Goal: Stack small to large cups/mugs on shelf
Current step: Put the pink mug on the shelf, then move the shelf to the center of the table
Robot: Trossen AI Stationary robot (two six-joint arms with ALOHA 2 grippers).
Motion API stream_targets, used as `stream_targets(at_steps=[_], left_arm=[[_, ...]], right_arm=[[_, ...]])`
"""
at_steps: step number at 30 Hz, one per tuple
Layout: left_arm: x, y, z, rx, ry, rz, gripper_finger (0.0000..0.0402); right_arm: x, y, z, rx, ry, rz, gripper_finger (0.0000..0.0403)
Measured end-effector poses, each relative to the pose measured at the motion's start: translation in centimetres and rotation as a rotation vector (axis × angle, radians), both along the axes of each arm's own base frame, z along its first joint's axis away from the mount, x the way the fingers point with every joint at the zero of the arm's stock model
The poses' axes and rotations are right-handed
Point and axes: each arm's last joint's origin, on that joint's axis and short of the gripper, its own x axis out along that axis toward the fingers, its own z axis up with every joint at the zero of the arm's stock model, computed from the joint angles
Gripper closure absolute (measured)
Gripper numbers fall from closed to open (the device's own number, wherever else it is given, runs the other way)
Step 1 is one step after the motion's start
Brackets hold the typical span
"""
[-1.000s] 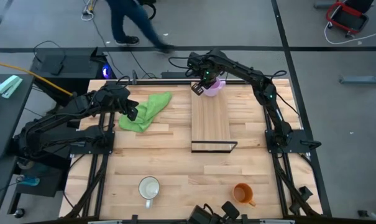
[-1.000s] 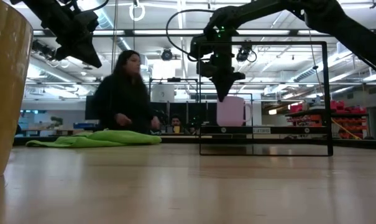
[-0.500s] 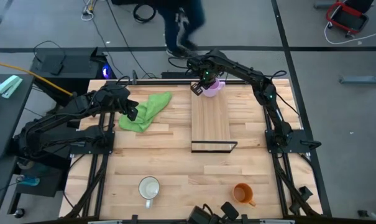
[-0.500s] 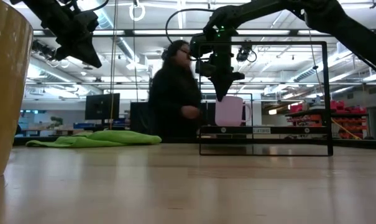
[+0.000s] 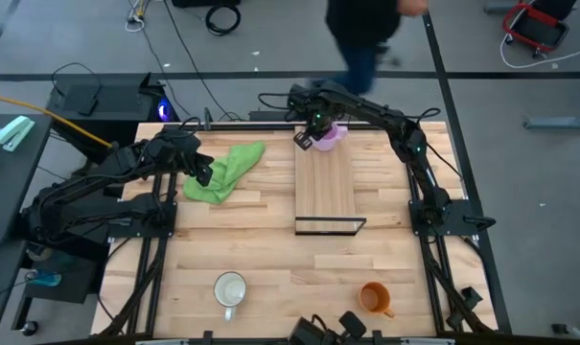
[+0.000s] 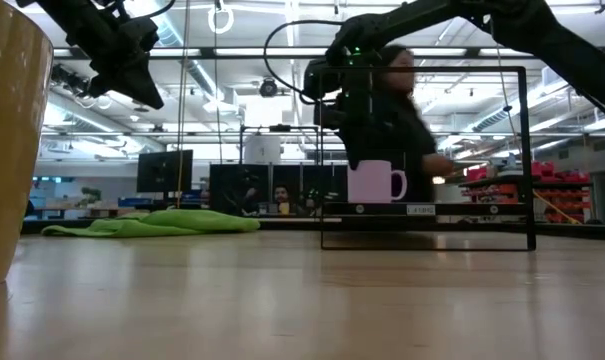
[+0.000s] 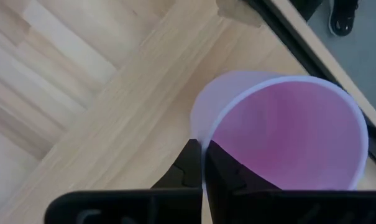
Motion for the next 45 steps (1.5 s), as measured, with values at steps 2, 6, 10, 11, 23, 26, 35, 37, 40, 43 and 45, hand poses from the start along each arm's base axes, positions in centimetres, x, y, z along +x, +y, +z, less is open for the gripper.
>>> stream_targets(at_steps=[2, 6, 10, 11, 23, 26, 35, 37, 40, 43, 45], left_arm=[[0.0, 0.0, 0.0, 0.0, 0.0, 0.0, 0.0375], [0.0, 0.0, 0.0, 0.0, 0.0, 0.0, 0.038], [0.0, 0.0, 0.0, 0.0, 0.0, 0.001, 0.0379], [0.0, 0.0, 0.0, 0.0, 0.0, 0.0, 0.0378], [0.0, 0.0, 0.0, 0.0, 0.0, 0.0, 0.038], [0.0, 0.0, 0.0, 0.0, 0.0, 0.0, 0.038], [0.0, 0.0, 0.0, -0.005, -0.003, 0.005, 0.037], [0.0, 0.0, 0.0, -0.004, -0.003, 0.005, 0.0371], [0.0, 0.0, 0.0, -0.005, -0.004, 0.005, 0.0376], [0.0, 0.0, 0.0, -0.004, -0.004, 0.005, 0.0378], [0.0, 0.0, 0.0, -0.005, -0.004, 0.005, 0.0376]], right_arm=[[0.1, -0.1, 0.1, -0.01, -0.016, 0.0, 0.0397], [0.2, -0.1, 0.1, -0.006, -0.02, 0.001, 0.0378], [0.3, -0.1, 0.1, 0.006, -0.043, 0.001, 0.0358], [0.3, -0.1, 0.1, 0.006, -0.044, -0.004, 0.0354], [0.3, -0.2, 0.0, 0.007, -0.044, -0.007, 0.0341], [0.3, -0.2, 0.0, 0.007, -0.044, -0.008, 0.0341], [-0.5, -0.5, 1.2, -0.005, -0.07, -0.046, 0.034], [-0.9, -0.5, 2.0, -0.016, -0.087, -0.052, 0.034], [-1.6, -0.4, 3.3, -0.033, -0.114, -0.057, 0.034], [-2.4, 0.0, 5.1, -0.059, -0.153, -0.055, 0.034], [-3.2, 0.1, 6.4, -0.076, -0.182, -0.061, 0.034]])
